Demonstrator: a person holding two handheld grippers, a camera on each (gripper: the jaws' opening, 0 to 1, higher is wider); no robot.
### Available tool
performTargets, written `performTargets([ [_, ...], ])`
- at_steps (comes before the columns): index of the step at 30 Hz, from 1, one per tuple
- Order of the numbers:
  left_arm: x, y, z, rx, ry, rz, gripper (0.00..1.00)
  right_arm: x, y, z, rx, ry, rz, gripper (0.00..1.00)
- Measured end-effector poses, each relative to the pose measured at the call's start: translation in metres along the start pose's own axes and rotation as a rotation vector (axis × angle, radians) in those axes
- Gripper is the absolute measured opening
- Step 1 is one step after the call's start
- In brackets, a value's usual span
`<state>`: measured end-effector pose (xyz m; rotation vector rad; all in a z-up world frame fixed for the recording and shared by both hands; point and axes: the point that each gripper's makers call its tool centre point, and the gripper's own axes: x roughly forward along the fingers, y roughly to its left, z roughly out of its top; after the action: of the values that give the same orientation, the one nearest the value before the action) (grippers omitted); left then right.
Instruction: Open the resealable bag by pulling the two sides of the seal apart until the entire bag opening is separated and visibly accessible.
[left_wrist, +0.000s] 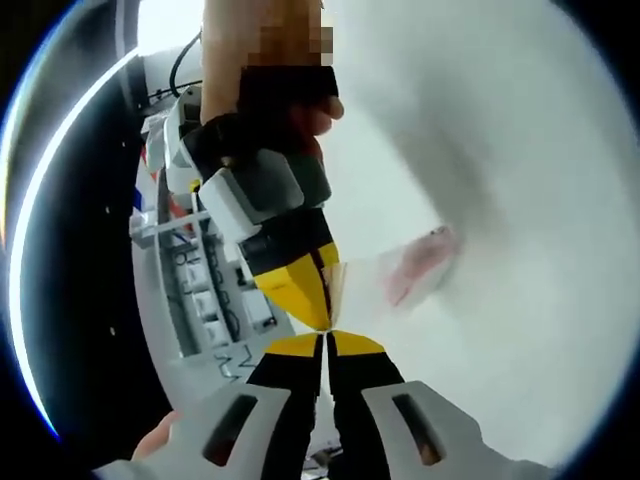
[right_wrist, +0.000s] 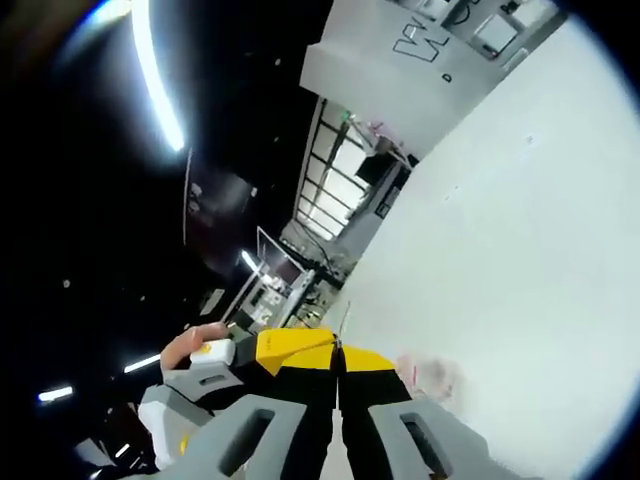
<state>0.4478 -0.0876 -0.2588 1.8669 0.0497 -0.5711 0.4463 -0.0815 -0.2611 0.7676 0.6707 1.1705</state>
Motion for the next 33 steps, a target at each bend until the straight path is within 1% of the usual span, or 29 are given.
performTargets([
  [4, 0.0, -0.001, 0.001, 0.004, -0.003, -0.001, 0.02, 0.0, 0.0, -0.001, 0.005, 0.002, 0.004, 0.0],
  [7, -0.001, 0.0, 0.002, -0.015, -0.018, -0.002, 0.01, -0.001, 0.001, -0.001, 0.008, 0.002, 0.004, 0.0],
  [8, -0.002, 0.0, 0.004, -0.058, -0.041, -0.004, 0.01, -0.002, -0.001, 0.001, -0.006, -0.007, -0.007, 0.0],
  [9, -0.004, 0.002, 0.006, -0.083, -0.058, 0.0, 0.01, -0.003, -0.001, 0.002, -0.008, -0.009, -0.01, 0.0],
  [10, -0.006, 0.006, 0.006, -0.11, -0.06, 0.013, 0.01, -0.003, -0.003, 0.004, -0.01, -0.013, -0.012, 0.0],
  [11, -0.007, 0.008, 0.006, -0.103, -0.058, 0.009, 0.01, -0.003, -0.004, 0.006, -0.01, -0.015, -0.014, 0.0],
  [15, -0.005, 0.006, 0.003, -0.083, -0.044, 0.003, 0.01, -0.004, -0.004, 0.003, 0.0, -0.014, -0.009, 0.0],
  [16, -0.004, 0.005, 0.001, -0.049, -0.03, 0.001, 0.01, -0.003, -0.004, 0.003, 0.003, -0.014, -0.005, 0.0],
  [17, -0.003, 0.008, -0.002, 0.018, -0.001, 0.026, 0.01, -0.003, -0.004, 0.004, 0.008, -0.014, -0.005, 0.0],
  [18, -0.001, 0.003, -0.005, 0.033, 0.012, 0.01, 0.02, -0.004, -0.003, 0.003, 0.008, -0.015, -0.004, 0.0],
  [19, 0.001, -0.001, -0.006, 0.013, 0.018, -0.002, 0.02, -0.004, -0.002, 0.002, 0.011, -0.009, -0.001, 0.0],
  [21, 0.003, -0.004, -0.008, 0.007, 0.015, -0.011, 0.04, -0.003, -0.002, 0.002, 0.013, -0.008, 0.001, 0.0],
  [24, 0.006, -0.003, -0.012, 0.009, 0.027, -0.006, 0.15, -0.003, -0.002, 0.001, 0.016, -0.004, 0.004, 0.0],
  [27, 0.006, 0.0, -0.012, -0.004, 0.024, -0.001, 0.15, -0.003, -0.002, 0.002, 0.016, -0.005, 0.004, 0.0],
  [33, 0.004, 0.003, -0.003, 0.006, -0.006, 0.013, 0.14, -0.003, -0.002, 0.002, 0.029, -0.007, 0.005, 0.0],
])
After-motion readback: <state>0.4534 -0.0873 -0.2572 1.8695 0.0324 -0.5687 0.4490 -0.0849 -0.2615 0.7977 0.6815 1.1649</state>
